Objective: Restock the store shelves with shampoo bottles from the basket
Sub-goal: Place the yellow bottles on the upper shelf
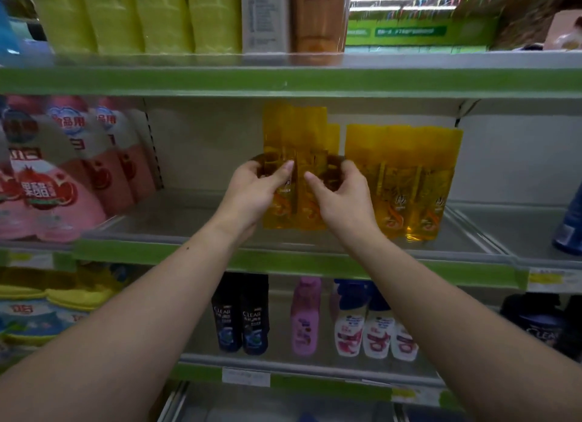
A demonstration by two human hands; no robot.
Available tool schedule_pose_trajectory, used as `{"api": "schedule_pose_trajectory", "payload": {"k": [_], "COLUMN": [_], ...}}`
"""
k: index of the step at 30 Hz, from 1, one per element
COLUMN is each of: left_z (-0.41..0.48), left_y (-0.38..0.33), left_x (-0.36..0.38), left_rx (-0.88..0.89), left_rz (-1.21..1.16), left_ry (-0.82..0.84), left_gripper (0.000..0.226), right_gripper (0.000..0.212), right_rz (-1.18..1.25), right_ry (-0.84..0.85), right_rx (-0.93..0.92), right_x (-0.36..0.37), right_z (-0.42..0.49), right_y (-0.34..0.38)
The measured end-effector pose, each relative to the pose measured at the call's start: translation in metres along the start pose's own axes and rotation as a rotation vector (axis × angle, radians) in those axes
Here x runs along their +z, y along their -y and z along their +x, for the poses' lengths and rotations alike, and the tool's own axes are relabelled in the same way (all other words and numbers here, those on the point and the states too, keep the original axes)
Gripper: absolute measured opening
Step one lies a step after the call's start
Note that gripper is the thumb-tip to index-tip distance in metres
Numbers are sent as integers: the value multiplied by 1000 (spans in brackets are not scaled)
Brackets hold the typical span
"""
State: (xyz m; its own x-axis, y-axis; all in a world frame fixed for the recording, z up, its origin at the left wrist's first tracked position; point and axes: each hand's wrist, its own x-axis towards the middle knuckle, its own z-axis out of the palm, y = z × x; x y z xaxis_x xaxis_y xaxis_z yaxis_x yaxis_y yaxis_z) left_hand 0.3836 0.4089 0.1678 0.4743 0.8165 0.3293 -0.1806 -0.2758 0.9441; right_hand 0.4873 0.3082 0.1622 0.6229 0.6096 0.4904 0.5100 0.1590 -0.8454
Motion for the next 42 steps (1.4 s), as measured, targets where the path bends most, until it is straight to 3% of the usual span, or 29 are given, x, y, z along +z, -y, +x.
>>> {"api": "schedule_pose_trajectory", "payload": {"k": [4, 9, 13, 17, 22, 25, 29, 35, 39, 42], "left_z": [8, 6, 8, 13, 16, 17, 20, 23, 25, 23], "left_y": [20, 35, 41, 39, 37, 35, 36, 36, 39, 38], "left_x": [-1, -1, -3, 1, 10, 15, 15, 16, 16, 14], "left_rx": [35, 74, 41, 25, -6, -12, -29, -72, -75, -57], "left_rz": [62, 71, 166, 308, 315, 307, 308, 277, 264, 253], "left_ry": [20, 36, 148, 175, 174, 198, 215, 189, 183, 222], "left_gripper": [46, 20, 54, 72, 54, 33, 36, 42, 55, 51], "right_gripper": [45, 45, 56, 44, 30, 38, 46, 31, 29, 31], "right_rz": [-112, -208, -273, -321, -382, -357, -302, -346, -390, -394], "right_ry": [-50, -55, -101, -106, -43, -20, 12, 22, 27, 40], "right_rx": [6, -7, -57, -67, -55, -44, -6, 23, 26, 21], "right_x": [8, 9, 7, 2, 3, 4, 2, 6, 8, 8], "right_z": [1, -6, -9, -18, -25, -25, -23, -14, -15, -15], "right_y": [-11, -19, -18, -27, -36, -36, -35, -33, -34, -34]}}
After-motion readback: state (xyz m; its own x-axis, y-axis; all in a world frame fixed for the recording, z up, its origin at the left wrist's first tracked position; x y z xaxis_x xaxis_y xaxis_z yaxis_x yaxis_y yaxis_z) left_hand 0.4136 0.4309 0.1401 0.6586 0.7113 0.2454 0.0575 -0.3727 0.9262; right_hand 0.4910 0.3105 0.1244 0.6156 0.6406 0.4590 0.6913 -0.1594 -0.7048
